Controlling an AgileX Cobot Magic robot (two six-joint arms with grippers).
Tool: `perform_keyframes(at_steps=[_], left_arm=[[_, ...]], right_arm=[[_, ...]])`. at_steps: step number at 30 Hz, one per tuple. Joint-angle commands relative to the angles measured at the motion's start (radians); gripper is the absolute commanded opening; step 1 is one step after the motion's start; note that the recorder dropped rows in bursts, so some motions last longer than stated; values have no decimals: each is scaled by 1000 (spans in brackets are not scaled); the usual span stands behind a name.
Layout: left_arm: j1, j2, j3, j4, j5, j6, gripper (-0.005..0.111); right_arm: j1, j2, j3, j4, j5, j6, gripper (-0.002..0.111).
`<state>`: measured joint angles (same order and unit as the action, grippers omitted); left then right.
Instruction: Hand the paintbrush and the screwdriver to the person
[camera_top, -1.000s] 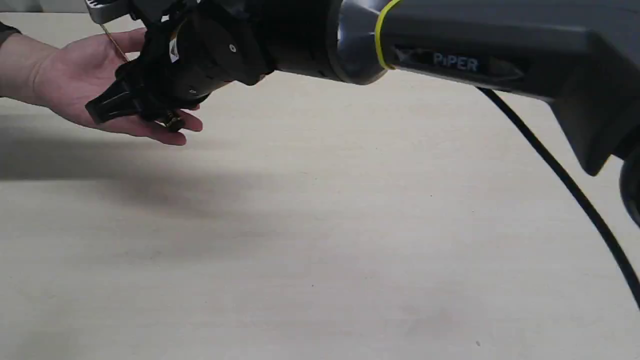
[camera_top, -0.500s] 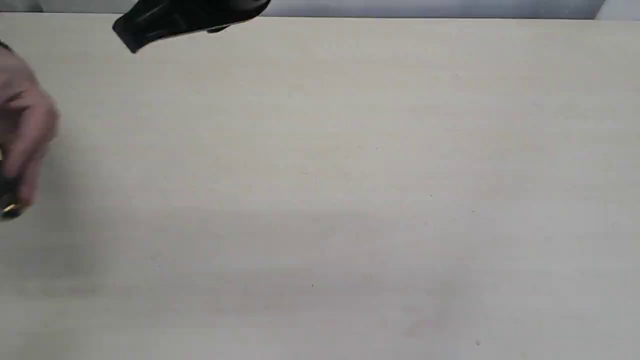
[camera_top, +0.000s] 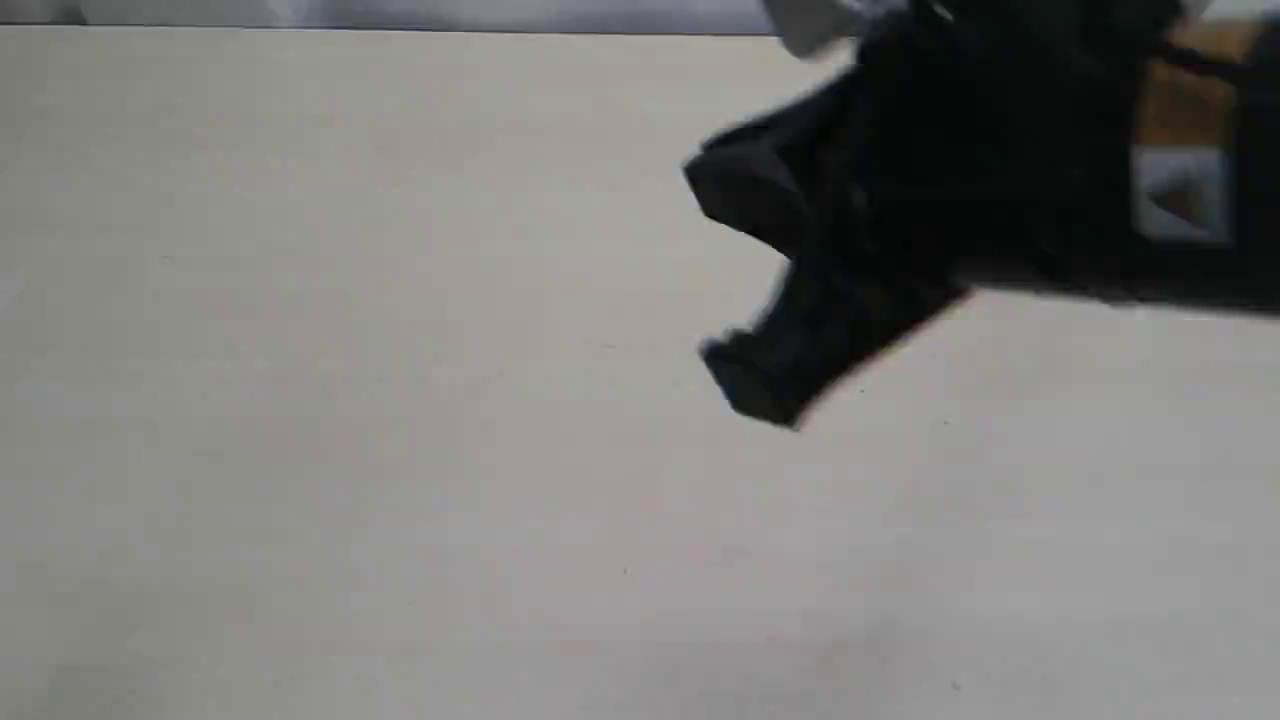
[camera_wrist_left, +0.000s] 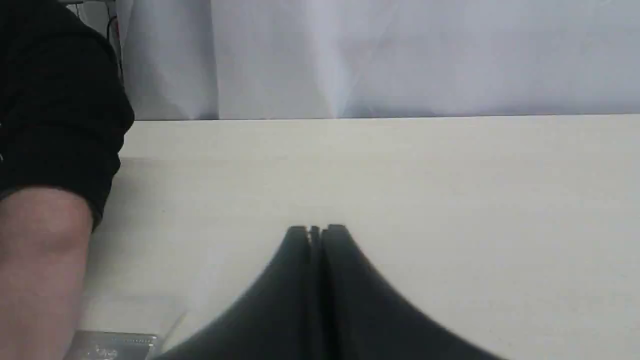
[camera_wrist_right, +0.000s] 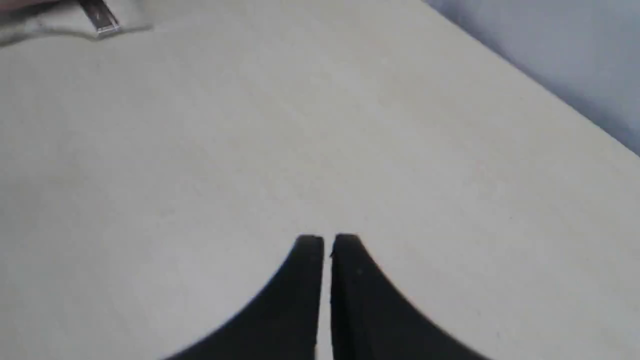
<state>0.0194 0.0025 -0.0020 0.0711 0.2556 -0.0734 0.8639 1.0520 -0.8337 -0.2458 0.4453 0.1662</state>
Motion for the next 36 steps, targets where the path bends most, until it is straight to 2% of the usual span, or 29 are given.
perform_keyframes(at_steps=[1,4,10,12,15,18,24,26,32,34,36], left_arm=[[-8,-2,2,-2,-4,-2,0],[-8,-2,2,-2,-4,-2,0],[-8,-2,2,-2,-4,-2,0],[-8,-2,2,-2,-4,-2,0],[-8,-2,2,-2,-4,-2,0],[-8,-2,2,-2,-4,-2,0],[-8,-2,2,-2,-4,-2,0],[-8,-2,2,-2,-4,-2,0],[-8,-2,2,0,-7,-2,0],[-8,-2,2,0,-7,-2,0],[-8,-2,2,0,-7,-2,0]], right_arm=[[-1,-181,135,-8,18,7,4],[-1,-329,226,-15,55,75,4],[-1,-620,367,-189,143,375,4],[-1,-707,391,-187,143,420,4],[-1,-801,393,-117,143,490,4],[-1,-866,393,71,167,509,4],[-1,-969,393,121,181,507,4],[-1,-989,393,71,181,500,4],[-3,-1036,401,-271,197,492,4],[-30,-1051,421,-376,188,492,4],[-104,-1052,456,-443,155,492,4]])
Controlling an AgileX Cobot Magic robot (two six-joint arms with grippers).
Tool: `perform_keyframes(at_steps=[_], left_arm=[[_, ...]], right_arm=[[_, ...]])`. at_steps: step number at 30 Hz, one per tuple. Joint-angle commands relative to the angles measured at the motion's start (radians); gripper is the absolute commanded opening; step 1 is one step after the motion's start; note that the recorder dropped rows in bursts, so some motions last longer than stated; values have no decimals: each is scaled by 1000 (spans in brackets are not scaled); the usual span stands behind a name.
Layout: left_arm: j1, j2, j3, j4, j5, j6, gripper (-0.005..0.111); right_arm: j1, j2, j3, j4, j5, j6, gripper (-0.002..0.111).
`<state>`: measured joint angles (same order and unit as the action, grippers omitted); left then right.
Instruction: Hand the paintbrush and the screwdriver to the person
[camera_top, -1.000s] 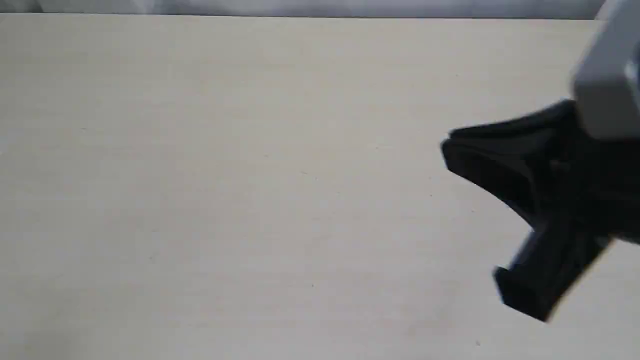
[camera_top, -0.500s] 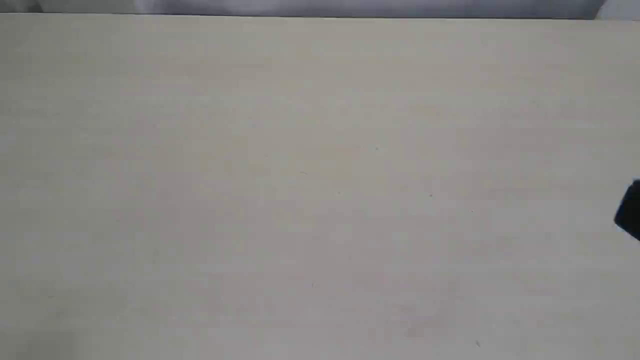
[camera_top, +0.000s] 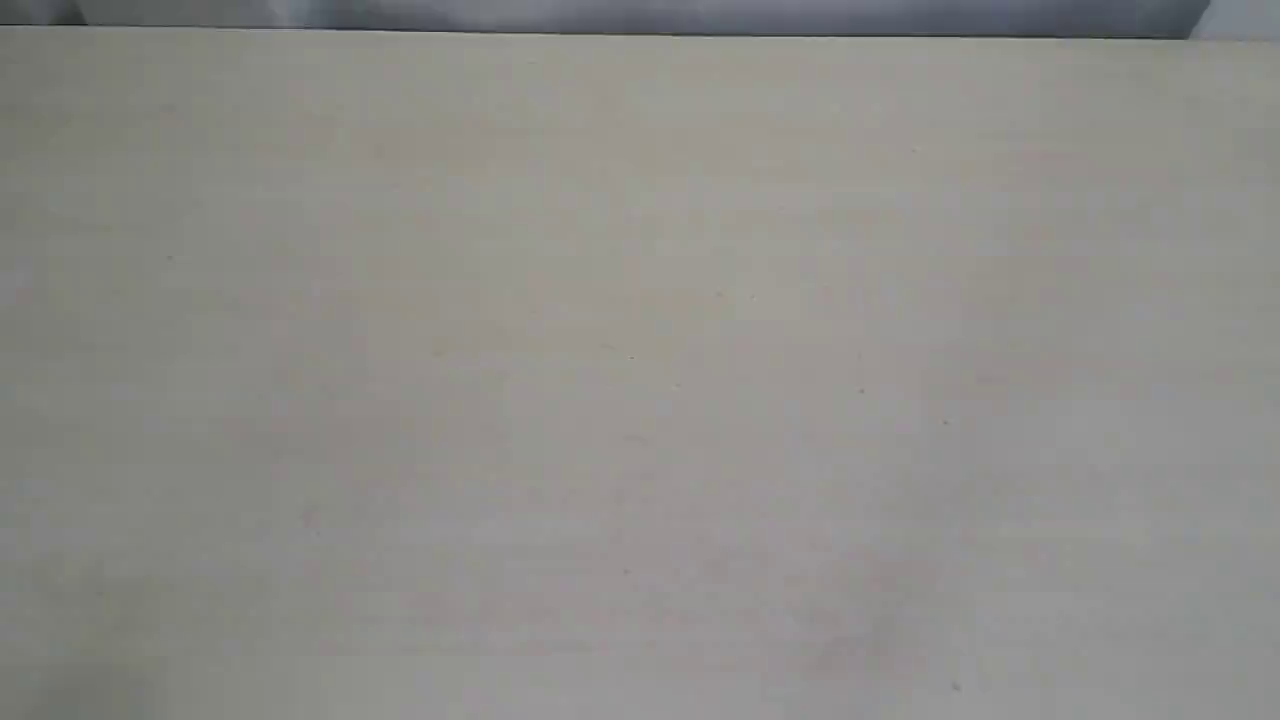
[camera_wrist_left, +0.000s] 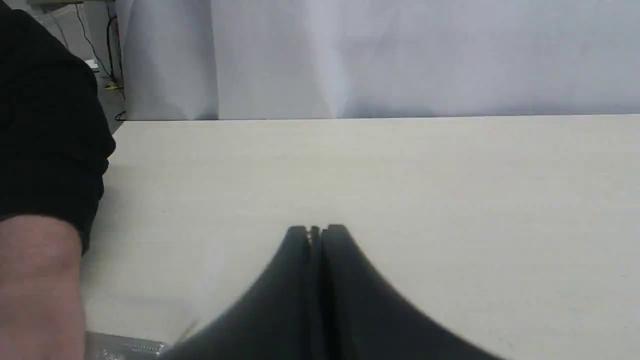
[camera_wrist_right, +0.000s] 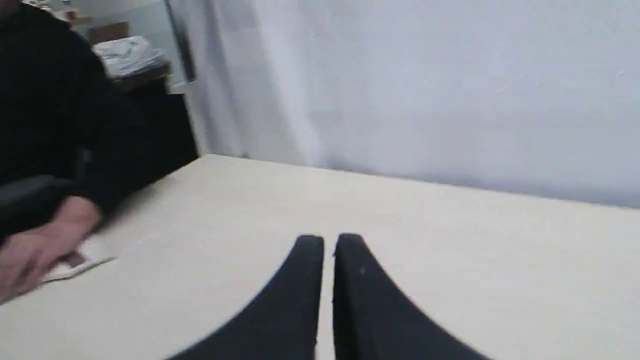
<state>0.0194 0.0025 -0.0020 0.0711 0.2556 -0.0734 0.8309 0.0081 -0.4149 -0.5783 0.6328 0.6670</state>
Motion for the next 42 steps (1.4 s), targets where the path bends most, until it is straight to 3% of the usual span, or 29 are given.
perform_keyframes(at_steps=[1,10,18,30,42], left_arm=[[-8,-2,2,0,-7,-2,0],[-8,-2,2,-2,-7,-2,0],[-8,-2,2,-2,-7,-2,0],[-8,-2,2,-4,-4,-2,0],[-8,-2,2,-4,-4,-2,0]], right_arm=[[-119,-8,59,-130,-60,-9,4],[-586,-8,245,-137,-578,12,4],[-846,-8,327,-13,-580,38,4],[-1000,-8,415,-13,-580,-53,4],[-1002,-8,415,-5,-438,-58,4]])
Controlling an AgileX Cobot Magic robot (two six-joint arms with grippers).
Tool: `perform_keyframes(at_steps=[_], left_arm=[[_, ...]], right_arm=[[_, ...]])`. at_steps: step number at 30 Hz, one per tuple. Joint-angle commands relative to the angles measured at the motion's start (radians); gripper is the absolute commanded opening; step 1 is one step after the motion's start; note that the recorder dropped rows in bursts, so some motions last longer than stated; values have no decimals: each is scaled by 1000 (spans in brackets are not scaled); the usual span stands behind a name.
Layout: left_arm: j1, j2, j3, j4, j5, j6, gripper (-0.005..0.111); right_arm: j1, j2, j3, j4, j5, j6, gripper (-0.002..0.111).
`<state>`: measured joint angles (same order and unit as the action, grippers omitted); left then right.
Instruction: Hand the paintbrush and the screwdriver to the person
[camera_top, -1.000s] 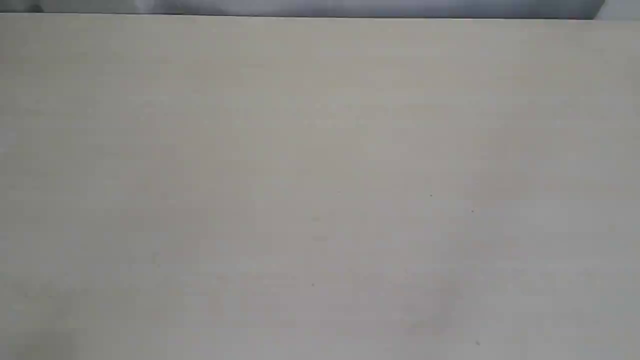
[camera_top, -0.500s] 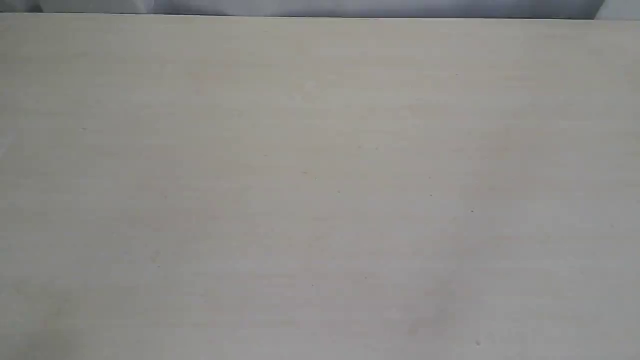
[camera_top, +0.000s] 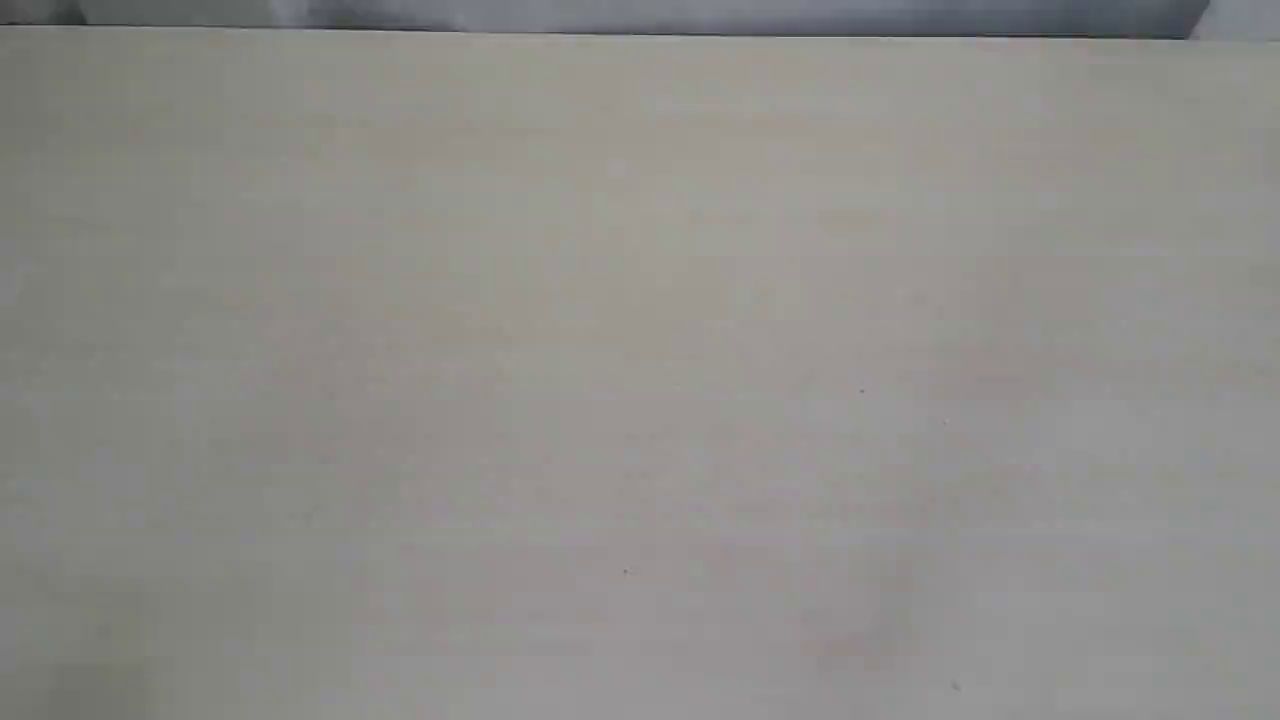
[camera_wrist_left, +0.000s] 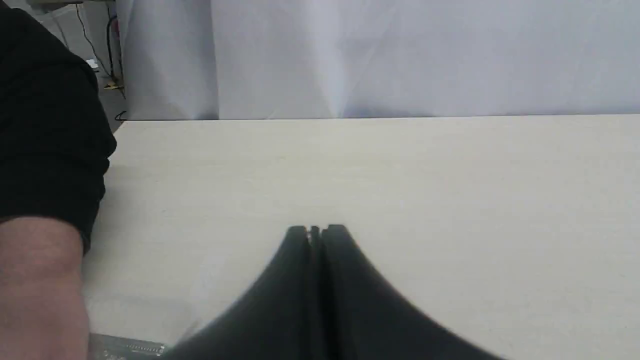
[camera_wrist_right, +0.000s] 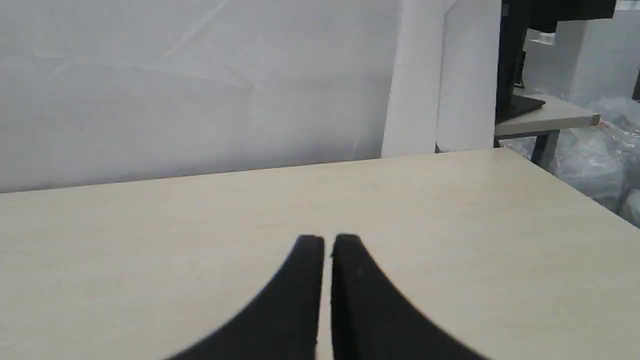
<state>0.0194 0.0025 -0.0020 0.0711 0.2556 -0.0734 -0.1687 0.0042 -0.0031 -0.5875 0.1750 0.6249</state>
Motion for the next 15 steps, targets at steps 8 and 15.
perform_keyframes(at_steps=[8,15], left_arm=[[-8,-2,2,-2,-6,-2,0],[-8,-2,2,-1,-6,-2,0]], right_arm=[[-3,-4,3,4,10,-172,4],[-3,-4,3,74,10,-182,4]])
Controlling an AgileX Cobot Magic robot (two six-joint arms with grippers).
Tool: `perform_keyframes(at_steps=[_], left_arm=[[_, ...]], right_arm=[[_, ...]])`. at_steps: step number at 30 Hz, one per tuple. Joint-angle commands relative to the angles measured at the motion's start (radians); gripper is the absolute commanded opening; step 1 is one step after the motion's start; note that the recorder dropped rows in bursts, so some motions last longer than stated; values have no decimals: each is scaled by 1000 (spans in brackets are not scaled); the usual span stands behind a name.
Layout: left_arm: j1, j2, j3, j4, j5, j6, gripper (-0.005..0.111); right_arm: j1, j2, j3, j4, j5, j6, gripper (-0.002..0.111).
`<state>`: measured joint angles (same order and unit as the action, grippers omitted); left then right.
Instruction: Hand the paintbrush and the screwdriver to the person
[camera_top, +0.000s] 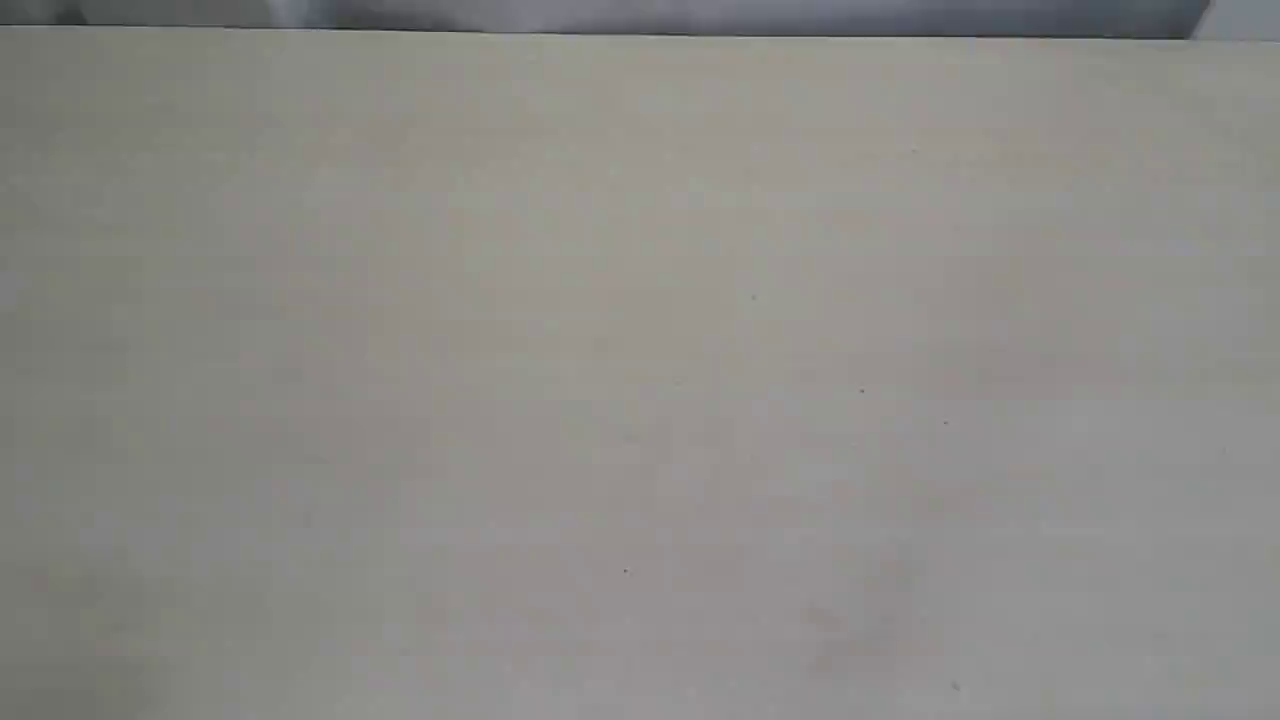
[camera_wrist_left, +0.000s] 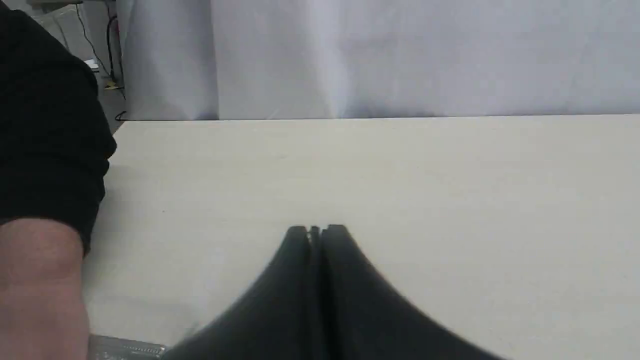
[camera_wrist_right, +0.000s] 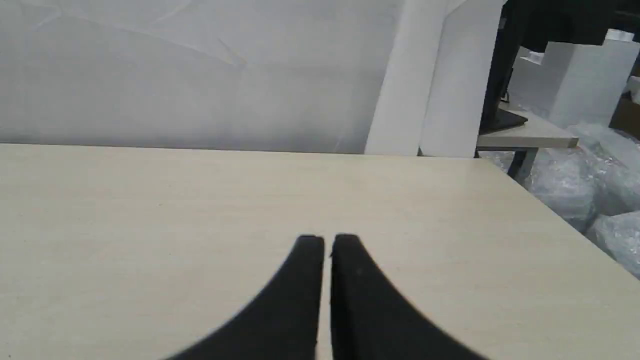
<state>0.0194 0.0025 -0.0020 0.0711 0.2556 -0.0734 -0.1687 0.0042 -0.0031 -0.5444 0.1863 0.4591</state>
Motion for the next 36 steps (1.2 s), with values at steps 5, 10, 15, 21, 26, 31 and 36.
perform_keyframes(at_steps=[5,10,15,21,26,31,36], left_arm=[[-8,-2,2,-1,-6,-2,0],[-8,-2,2,-1,-6,-2,0],[-8,-2,2,-1,-6,-2,0],[-8,-2,2,-1,-6,-2,0],[-8,-2,2,-5,-6,-2,0],[-8,-2,2,-5,-6,-2,0],[-8,-2,2,-5,-6,-2,0]], right_arm=[[-3,-4,3,43,-6,-61,4],[-3,-4,3,43,-40,-123,4],[-3,-4,3,28,-58,-160,4],[-3,-4,3,42,-96,-175,4],[-3,-4,3,142,-80,-175,4],[-3,-4,3,220,-49,-257,4],[-3,-4,3,421,-25,-500,4]])
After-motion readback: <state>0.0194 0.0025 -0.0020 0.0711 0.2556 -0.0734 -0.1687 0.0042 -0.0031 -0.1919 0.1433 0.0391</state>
